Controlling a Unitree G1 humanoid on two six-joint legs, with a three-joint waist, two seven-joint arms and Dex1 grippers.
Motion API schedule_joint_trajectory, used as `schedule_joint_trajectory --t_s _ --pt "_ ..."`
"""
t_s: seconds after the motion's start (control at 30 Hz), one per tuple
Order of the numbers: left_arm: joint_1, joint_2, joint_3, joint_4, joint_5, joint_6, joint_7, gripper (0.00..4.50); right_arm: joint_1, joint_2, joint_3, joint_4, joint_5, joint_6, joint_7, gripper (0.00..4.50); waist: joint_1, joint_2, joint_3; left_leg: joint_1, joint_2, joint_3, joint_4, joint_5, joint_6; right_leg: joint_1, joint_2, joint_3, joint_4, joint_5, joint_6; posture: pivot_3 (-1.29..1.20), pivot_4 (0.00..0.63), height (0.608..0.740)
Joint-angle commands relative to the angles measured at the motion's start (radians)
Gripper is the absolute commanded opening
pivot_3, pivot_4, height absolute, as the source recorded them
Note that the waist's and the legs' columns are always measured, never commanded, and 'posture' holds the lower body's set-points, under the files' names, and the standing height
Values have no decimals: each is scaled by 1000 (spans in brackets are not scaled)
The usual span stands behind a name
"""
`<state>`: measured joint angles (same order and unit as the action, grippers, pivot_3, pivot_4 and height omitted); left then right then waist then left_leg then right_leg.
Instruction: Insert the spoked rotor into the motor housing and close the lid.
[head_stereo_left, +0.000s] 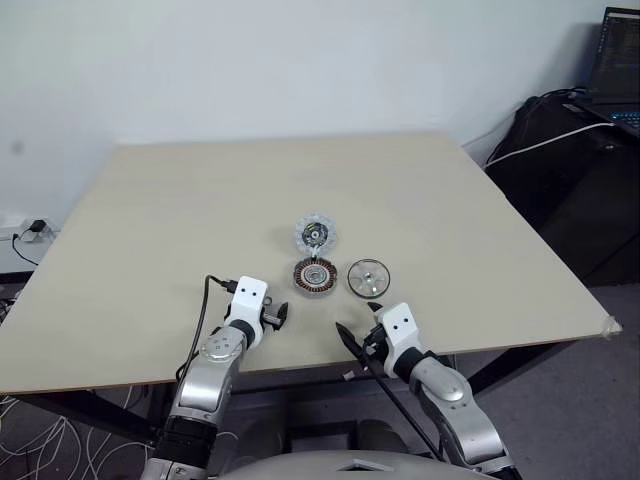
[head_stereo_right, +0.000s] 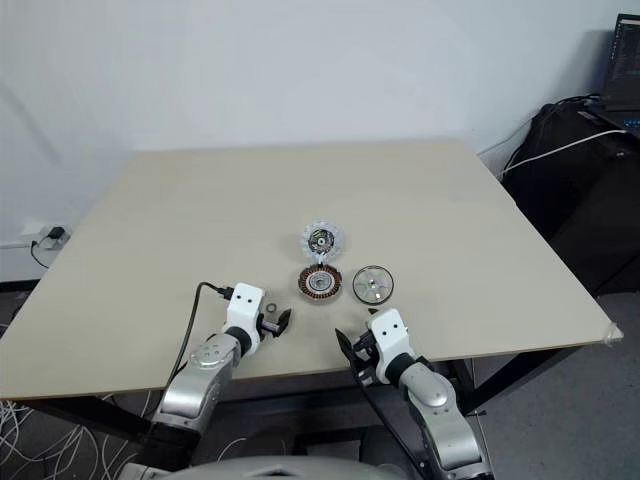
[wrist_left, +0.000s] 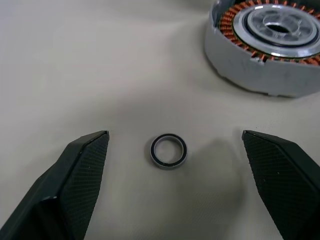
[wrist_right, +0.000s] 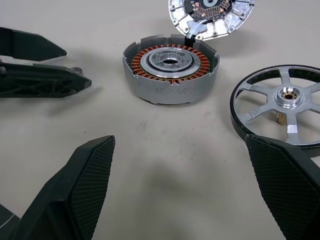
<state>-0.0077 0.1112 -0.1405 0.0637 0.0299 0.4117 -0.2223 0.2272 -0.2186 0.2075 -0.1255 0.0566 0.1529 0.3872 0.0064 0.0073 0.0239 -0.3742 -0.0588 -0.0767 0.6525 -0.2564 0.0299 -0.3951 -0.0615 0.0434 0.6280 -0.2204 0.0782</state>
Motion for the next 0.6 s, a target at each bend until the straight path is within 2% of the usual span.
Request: schedule_joint_trajectory --t_s 0.03,0.6 --pt "-30 2 -8 11 0 -1 -11 4500 -12 6 -6 -17 2 -21 -4 4484 0 0 0 0 0 0 0 0 0 0 0 0 0 0 0 0 0 740" --pt "-119 7 -44 123 37 1 -13 4500 -14 10 -7 -14 1 -21 -5 4484 10 0 0 1 0 0 1 0 0 1 0 0 0 1 1 0 0 740"
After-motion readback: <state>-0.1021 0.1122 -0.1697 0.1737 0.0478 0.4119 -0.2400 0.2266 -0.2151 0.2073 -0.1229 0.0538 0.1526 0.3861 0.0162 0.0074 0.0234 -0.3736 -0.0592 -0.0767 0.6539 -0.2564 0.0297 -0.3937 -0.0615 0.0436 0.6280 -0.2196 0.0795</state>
